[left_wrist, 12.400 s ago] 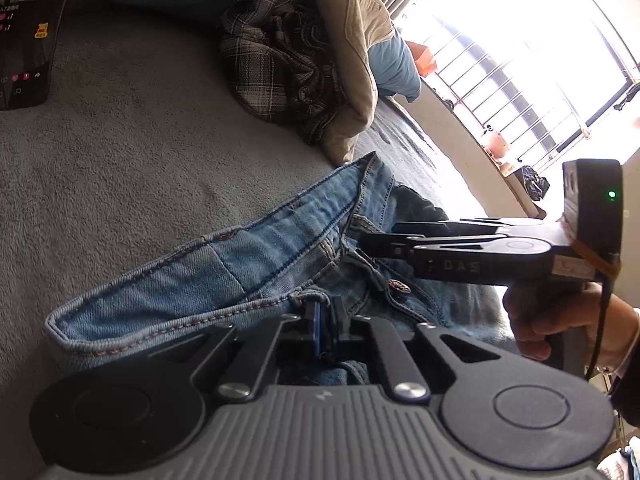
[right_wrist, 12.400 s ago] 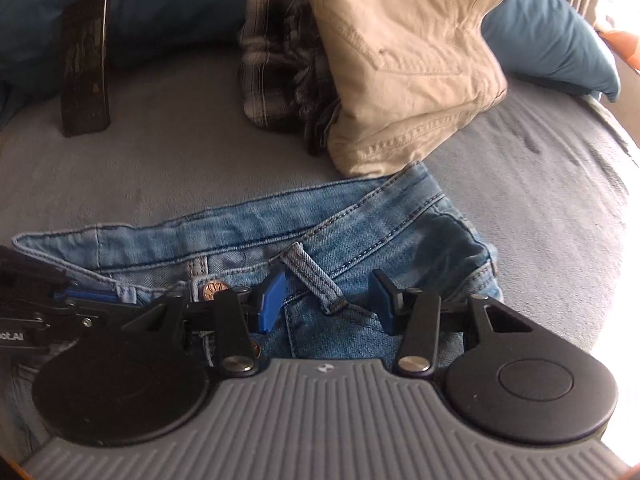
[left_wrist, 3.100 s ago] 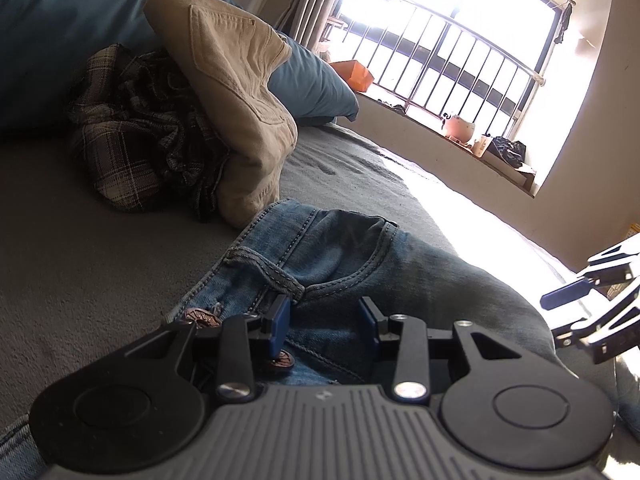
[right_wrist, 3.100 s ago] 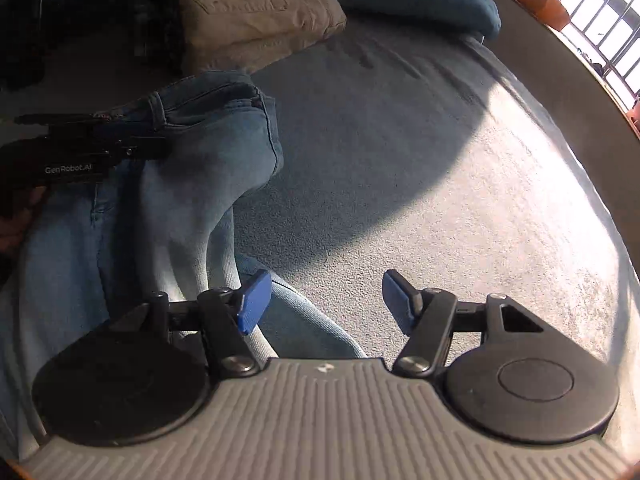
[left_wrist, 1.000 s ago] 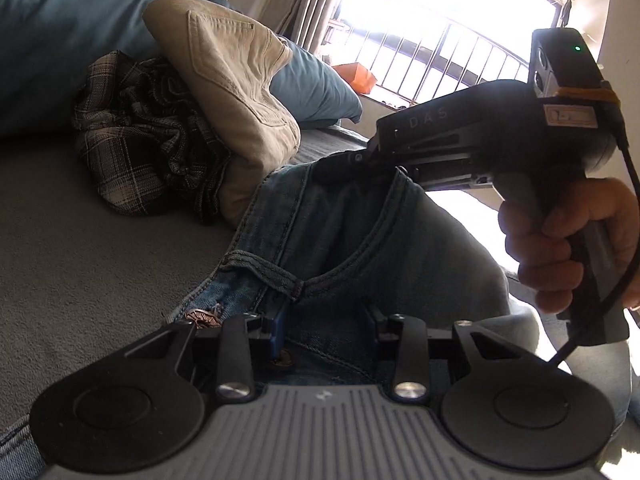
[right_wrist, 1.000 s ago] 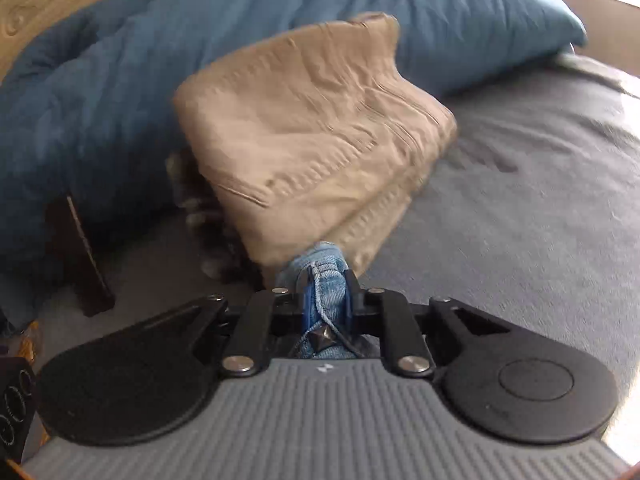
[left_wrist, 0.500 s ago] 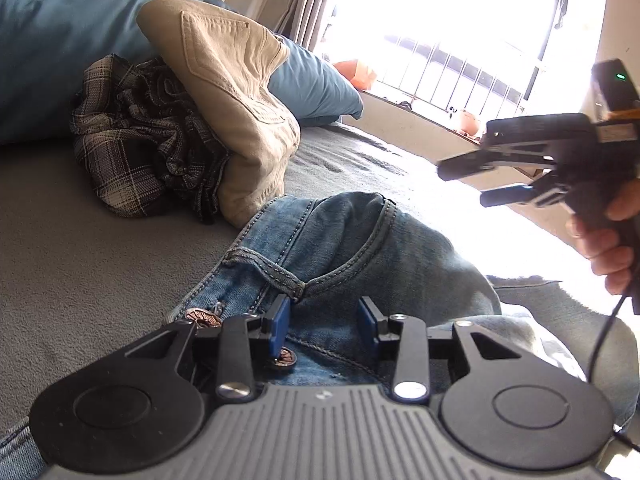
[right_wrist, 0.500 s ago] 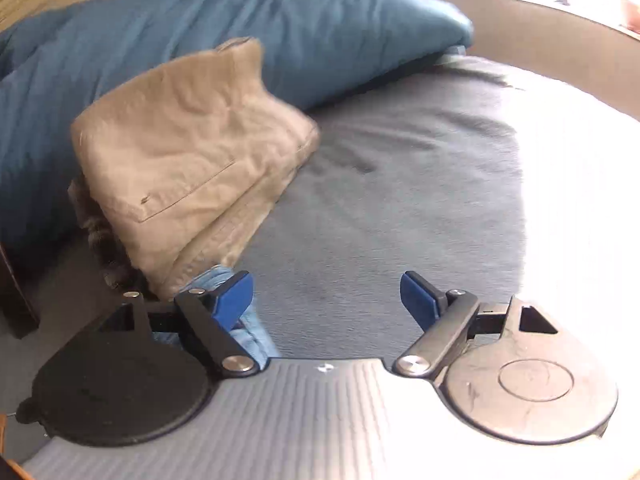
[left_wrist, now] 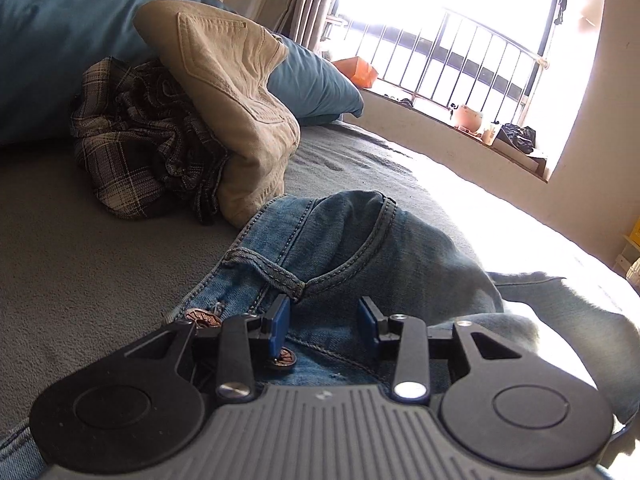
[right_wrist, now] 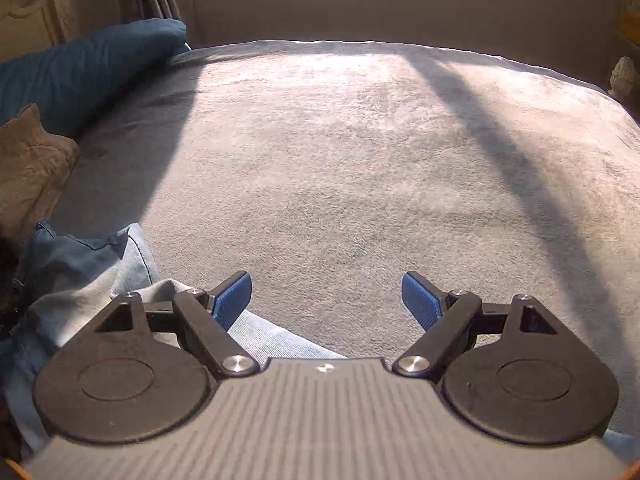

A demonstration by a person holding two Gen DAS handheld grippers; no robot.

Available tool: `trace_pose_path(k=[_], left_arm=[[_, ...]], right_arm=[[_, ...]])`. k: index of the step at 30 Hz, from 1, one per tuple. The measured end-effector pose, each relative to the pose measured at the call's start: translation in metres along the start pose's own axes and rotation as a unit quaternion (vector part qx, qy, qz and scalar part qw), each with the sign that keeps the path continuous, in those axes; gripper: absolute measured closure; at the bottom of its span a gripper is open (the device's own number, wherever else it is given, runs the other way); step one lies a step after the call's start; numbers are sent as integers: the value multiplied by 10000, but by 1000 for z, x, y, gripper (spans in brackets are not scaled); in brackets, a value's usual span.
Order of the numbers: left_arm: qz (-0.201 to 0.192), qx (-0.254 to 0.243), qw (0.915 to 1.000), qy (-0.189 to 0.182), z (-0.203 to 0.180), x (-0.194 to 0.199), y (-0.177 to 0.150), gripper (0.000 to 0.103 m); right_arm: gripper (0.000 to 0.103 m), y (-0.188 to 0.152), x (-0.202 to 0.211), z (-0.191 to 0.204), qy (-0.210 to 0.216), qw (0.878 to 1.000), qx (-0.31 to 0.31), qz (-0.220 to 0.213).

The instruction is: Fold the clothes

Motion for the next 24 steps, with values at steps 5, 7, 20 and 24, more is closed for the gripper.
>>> trace_pose_path(k=[5, 7, 20, 24], left_arm=[[70, -16, 10000, 14, -1, 1, 2, 64], [199, -107, 9997, 94, -3, 4, 6, 64], [216, -1519, 9881, -48, -73, 11, 55, 44], [199, -1828, 9829, 51, -90, -13, 45, 44]], right_arm=[[22, -42, 2, -24, -319, 9991, 272, 22], [22, -46, 1, -20, -199, 9992, 313, -121], [96, -60, -7, 1, -242, 9931, 1144, -51], [98, -68, 37, -9, -591, 9881, 1300, -576]])
Point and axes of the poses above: each gripper's, at about its wrist camera, not at the fingertips, and x roughly against the way its jaws point, z to its left, y to its top, the point moved 6 cm from there along -x, roughly the way its jaws point, and after that the axes turned 9 degrees about -x, right-handed, at the moved point
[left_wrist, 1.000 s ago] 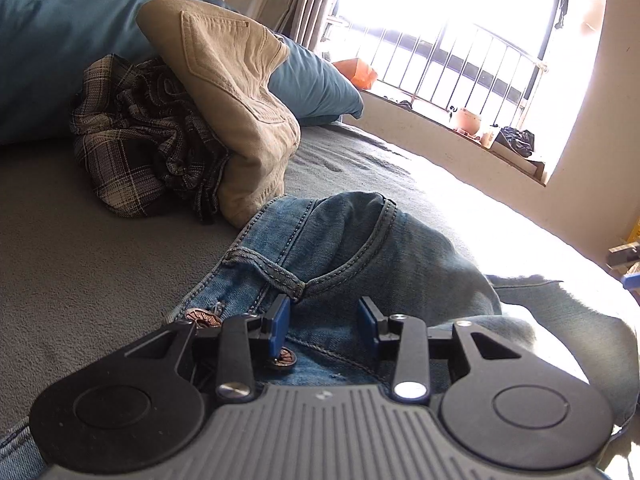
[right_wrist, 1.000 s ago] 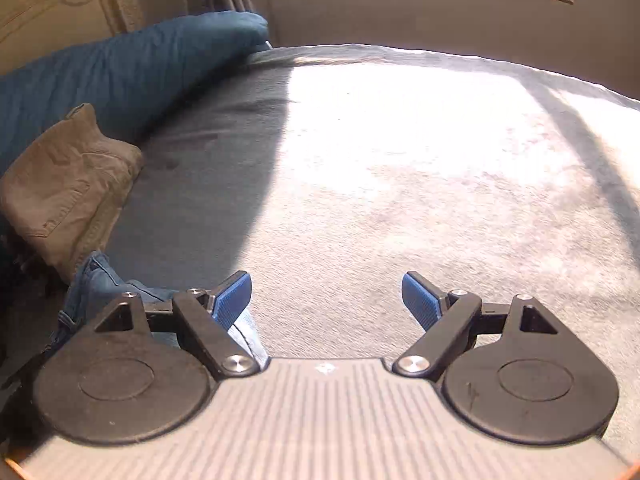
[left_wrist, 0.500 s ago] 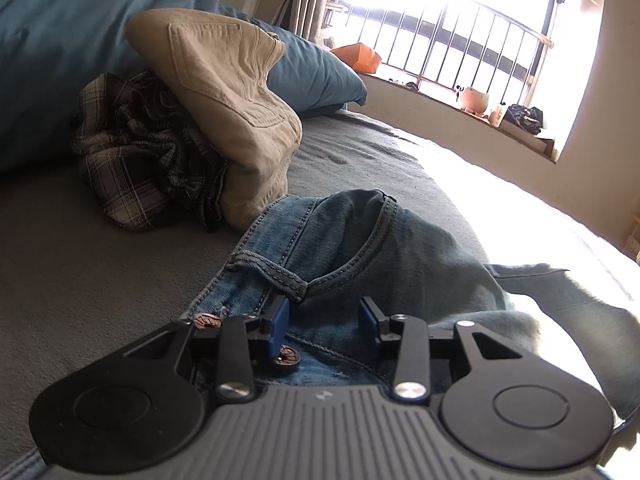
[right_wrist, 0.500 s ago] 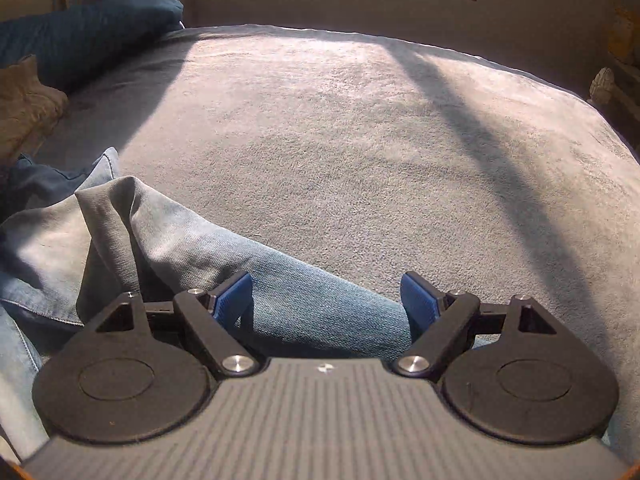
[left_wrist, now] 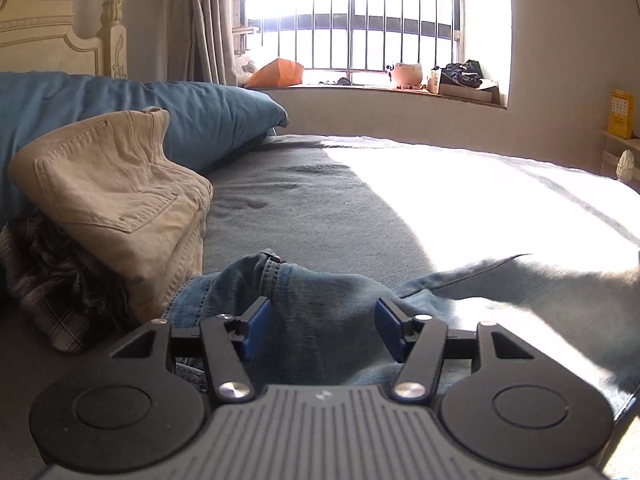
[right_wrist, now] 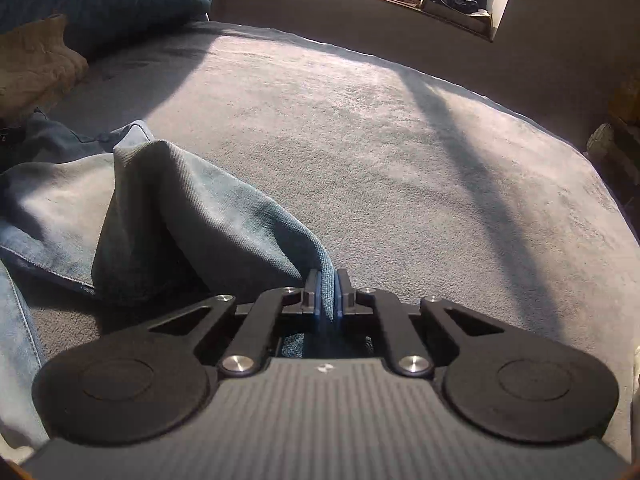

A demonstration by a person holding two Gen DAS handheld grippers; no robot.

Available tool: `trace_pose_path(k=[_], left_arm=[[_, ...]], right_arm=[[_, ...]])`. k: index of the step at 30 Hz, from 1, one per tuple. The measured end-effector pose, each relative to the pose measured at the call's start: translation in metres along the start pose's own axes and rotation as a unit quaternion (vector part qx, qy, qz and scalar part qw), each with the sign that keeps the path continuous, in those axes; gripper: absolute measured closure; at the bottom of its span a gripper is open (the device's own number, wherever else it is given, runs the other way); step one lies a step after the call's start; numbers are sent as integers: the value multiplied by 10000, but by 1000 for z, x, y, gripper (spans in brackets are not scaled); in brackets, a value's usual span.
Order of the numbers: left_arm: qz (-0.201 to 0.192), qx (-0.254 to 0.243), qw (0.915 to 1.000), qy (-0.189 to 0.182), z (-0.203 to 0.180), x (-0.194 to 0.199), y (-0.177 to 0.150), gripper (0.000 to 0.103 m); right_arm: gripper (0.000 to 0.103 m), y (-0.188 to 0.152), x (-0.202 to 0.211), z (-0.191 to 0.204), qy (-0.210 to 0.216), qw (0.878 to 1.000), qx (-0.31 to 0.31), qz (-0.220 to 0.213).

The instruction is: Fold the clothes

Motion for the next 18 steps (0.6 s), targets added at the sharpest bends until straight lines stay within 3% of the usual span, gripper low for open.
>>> trace_pose_path(k=[3, 5, 6, 8, 15, 18], left_arm=[[381, 129, 9992, -70, -2, -22, -15, 44], [491, 201, 9985, -118, -2, -29, -20, 44], [489, 214, 9985, -133, -1, -30, -21, 44], [483, 239, 9984, -164, 2, -30, -23, 43], [374, 275, 9988, -134, 2, -30, -26, 42], [358, 233, 9990, -92, 0, -31, -27, 42]], right_arm=[[95, -26, 5, -2, -263, 9974, 644, 195], [78, -44, 1, 1, -333, 9928, 1042, 480], [76, -47, 2, 3, -340, 9918, 1121, 516], [56, -44, 6, 5, -394, 9908, 1191, 511], [46, -17, 47, -12, -332, 9992, 223, 13], [45, -14, 60, -21, -130, 9970, -760, -82]])
Point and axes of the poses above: each gripper's, at about its wrist camera, not at the fingertips, and x roughly against the way its jaws point, z to its left, y to its top, the point moved 6 cm from there along -x, roughly the way its jaws point, and after that the axes turned 9 degrees about -x, right-handed, at the moved point
